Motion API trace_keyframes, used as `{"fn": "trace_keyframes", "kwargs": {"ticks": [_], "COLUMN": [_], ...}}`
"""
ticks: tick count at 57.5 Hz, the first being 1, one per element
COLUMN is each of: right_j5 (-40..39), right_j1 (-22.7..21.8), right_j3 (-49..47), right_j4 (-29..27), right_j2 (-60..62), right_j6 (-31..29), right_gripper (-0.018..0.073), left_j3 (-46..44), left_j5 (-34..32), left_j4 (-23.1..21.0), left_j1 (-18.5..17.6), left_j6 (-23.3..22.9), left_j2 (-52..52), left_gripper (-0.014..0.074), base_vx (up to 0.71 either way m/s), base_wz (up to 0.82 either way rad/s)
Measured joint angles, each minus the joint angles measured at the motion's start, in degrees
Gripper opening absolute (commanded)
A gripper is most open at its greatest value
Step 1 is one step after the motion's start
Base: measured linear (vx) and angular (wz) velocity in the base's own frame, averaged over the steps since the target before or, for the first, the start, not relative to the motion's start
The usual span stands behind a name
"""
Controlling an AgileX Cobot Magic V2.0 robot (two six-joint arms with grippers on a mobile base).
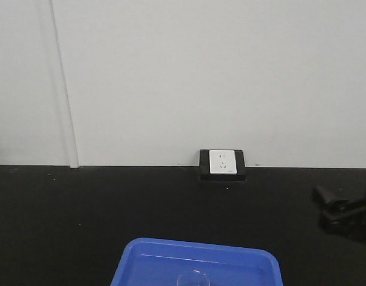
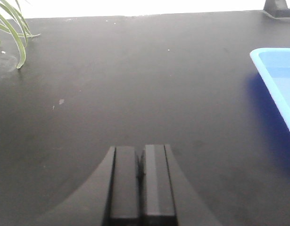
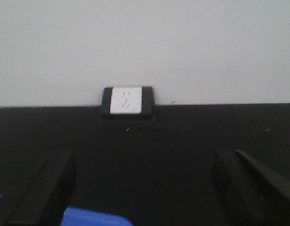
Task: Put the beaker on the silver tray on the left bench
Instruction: 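Move the right gripper down to the clear glass beaker in the blue tray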
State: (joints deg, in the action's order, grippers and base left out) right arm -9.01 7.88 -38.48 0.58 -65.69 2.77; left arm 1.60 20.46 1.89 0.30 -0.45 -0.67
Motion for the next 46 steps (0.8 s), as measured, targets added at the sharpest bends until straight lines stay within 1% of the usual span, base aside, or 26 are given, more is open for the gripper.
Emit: {"fn": "trace_keyframes", "kwargs": {"ticks": [7,10,15,19,22,26,31,36,40,46], "right_j5": [-3.29,-5.06,-7.49,-11.29,-16.03,-25.00,-36.94,-47.28,-52.48,-55.00], "right_j1": [5.90,7.85,9.59,10.25,10.34,10.38,10.40,10.40,10.40,10.40], "right_j3": [0.00,0.00,0.00,1.13,3.26,7.77,14.10,19.74,22.35,23.17], "right_j4": [3.84,4.42,5.14,6.27,7.77,9.03,9.29,9.50,9.80,11.96], "right_j2": [-7.69,-10.90,-15.34,-18.37,-19.91,-21.57,-23.31,-25.61,-27.67,-31.75], "right_j6": [-0.20,-0.20,-0.27,-0.27,-0.27,-0.07,0.05,0.04,-0.08,-0.08], "right_gripper": [0.0551,0.0551,0.0551,0.0551,0.0551,0.0551,0.0551,0.0551,0.0551,0.0551], "left_j3": [0.00,0.00,0.00,0.00,0.00,0.00,0.00,0.00,0.00,0.00], "left_j5": [0.00,0.00,0.00,0.00,0.00,0.00,0.00,0.00,0.00,0.00], "left_j4": [0.00,0.00,0.00,0.00,0.00,0.00,0.00,0.00,0.00,0.00], "left_j1": [0.00,0.00,0.00,0.00,0.00,0.00,0.00,0.00,0.00,0.00], "left_j6": [0.00,0.00,0.00,0.00,0.00,0.00,0.00,0.00,0.00,0.00], "left_j2": [0.00,0.00,0.00,0.00,0.00,0.00,0.00,0.00,0.00,0.00], "left_gripper": [0.0001,0.0001,0.0001,0.0001,0.0001,0.0001,0.0001,0.0001,0.0001,0.0001], "base_vx": [0.00,0.00,0.00,0.00,0.00,0.00,0.00,0.00,0.00,0.00], "base_wz": [0.00,0.00,0.00,0.00,0.00,0.00,0.00,0.00,0.00,0.00]}}
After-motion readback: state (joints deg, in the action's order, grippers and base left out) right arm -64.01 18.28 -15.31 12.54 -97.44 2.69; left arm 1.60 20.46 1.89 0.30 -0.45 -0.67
